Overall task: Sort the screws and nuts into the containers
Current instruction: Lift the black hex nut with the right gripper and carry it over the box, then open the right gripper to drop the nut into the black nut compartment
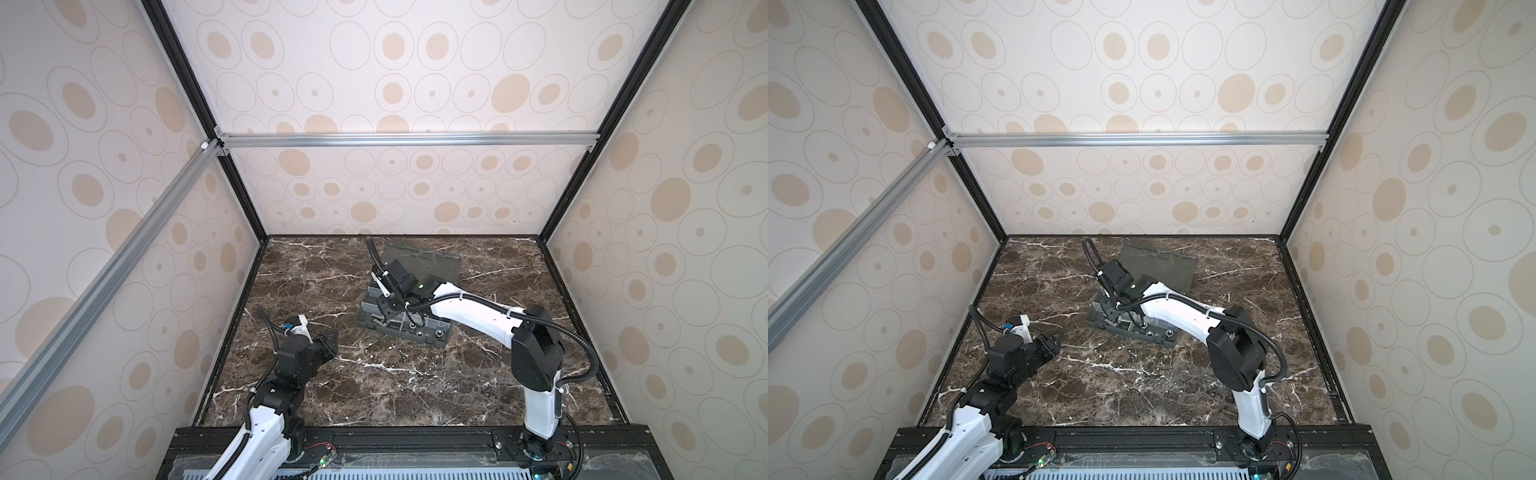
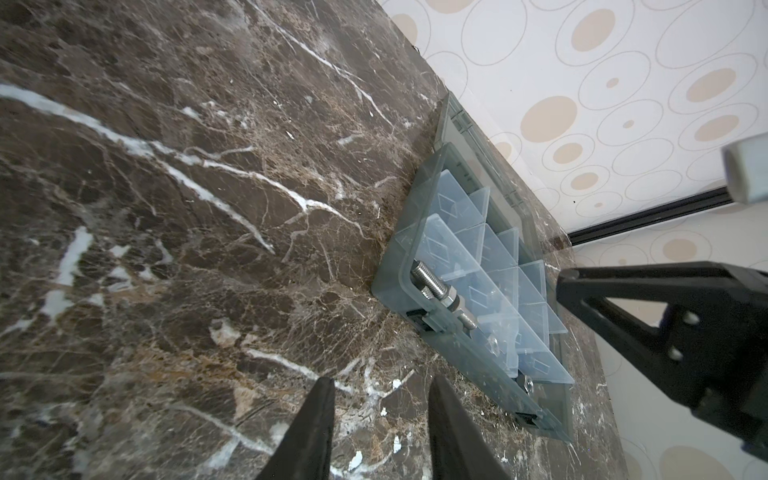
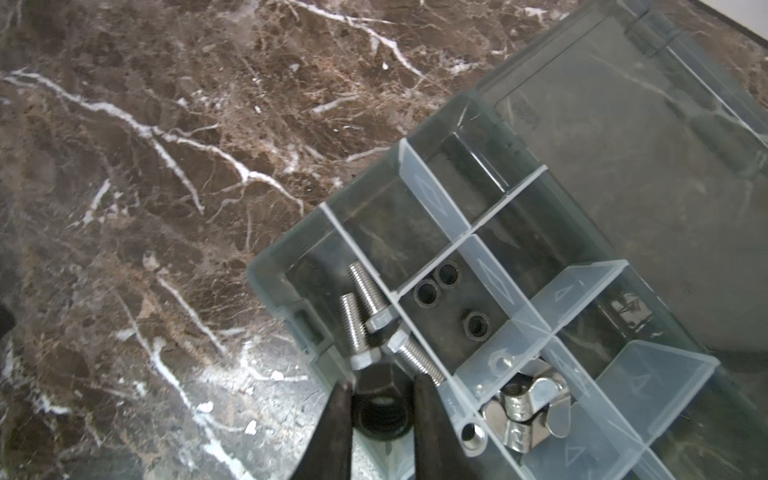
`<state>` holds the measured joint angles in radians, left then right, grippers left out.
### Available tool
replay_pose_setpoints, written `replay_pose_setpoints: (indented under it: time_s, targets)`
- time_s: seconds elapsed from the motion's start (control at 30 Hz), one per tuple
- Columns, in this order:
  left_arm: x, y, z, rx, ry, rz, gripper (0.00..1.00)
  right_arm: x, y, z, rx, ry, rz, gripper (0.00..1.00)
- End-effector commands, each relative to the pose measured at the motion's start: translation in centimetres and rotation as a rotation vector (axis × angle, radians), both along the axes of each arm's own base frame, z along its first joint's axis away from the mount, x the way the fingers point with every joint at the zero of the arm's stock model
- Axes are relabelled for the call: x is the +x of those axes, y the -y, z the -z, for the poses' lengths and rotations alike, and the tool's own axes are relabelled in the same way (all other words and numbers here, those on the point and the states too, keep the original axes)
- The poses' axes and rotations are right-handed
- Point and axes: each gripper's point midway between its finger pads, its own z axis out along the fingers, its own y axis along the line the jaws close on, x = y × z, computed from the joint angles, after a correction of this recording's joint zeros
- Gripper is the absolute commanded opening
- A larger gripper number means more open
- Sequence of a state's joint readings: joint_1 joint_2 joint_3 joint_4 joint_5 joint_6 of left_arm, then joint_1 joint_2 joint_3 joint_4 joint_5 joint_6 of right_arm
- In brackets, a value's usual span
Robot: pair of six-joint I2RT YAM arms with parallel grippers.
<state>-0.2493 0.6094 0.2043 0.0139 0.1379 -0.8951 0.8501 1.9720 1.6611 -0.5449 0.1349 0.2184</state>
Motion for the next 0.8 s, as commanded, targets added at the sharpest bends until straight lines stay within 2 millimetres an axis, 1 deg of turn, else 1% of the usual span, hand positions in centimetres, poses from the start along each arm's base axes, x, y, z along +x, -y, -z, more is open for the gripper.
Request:
replay_pose_setpoints:
  time_s: [0.0, 0.23, 0.5, 0.77]
  targets:
    - [0.4, 0.1, -1.6, -0.024, 0.038, 0.0, 0.38, 1.6, 0.2, 0.3, 0.015, -0.004, 0.044, 0.17]
    - [0.5, 0.6, -2.2, -0.03, 0.045, 0.025, 0.37, 2.8, 0.8, 1.8, 0.01, -0.029, 0.08, 0.17]
    - [0.6, 0.8, -2.6, -0.041, 0.055, 0.035, 0.37, 4.0, 2.0, 2.4, 0.01, -0.034, 0.124, 0.18]
    - [0.7, 1.2, -2.6, -0.052, 0.052, 0.049, 0.36, 4.1, 2.6, 3.3, -0.001, -0.042, 0.145, 0.2]
